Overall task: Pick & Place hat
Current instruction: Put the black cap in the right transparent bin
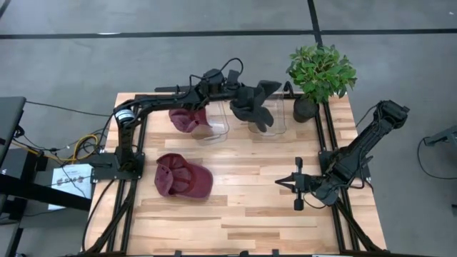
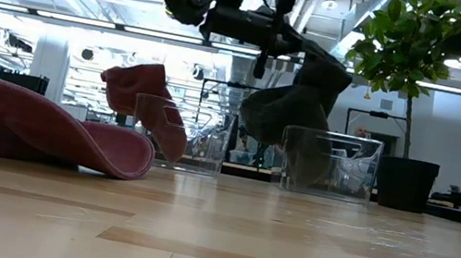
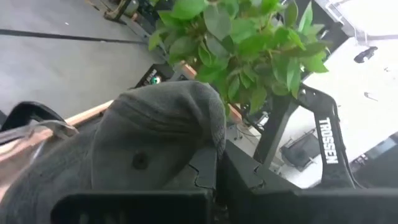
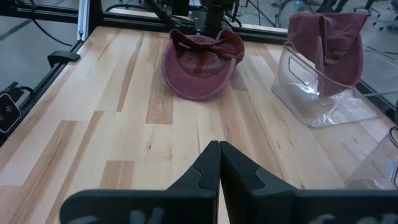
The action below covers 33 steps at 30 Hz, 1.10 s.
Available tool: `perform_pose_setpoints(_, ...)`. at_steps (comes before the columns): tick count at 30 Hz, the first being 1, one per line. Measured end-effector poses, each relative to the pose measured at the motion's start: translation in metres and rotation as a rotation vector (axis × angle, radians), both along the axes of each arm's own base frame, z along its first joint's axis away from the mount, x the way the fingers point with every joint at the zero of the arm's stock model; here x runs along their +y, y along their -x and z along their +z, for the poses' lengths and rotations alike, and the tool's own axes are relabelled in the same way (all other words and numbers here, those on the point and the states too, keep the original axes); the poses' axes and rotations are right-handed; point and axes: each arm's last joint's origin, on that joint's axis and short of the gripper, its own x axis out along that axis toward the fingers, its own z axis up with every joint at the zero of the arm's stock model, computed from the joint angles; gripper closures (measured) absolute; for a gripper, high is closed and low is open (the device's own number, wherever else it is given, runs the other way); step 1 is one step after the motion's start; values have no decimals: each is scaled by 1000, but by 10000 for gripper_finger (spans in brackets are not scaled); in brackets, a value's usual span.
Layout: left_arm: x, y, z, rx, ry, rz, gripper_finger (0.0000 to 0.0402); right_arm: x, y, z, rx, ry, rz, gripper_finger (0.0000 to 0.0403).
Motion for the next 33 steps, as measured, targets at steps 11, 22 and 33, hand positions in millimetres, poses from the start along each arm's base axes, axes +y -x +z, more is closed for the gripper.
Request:
perform_pose_setpoints(11,-22,-8,8,-104,48,-47,391,0,0,0,1,0,-3,403)
perform_pose_setpoints(22,-33,-7,-5,-68,66,154,391,0,0,0,1,1,-3,403)
perform_pose_setpoints(33,-34,6,-50,64,127,128,391,0,0,0,1,-6,-6,403)
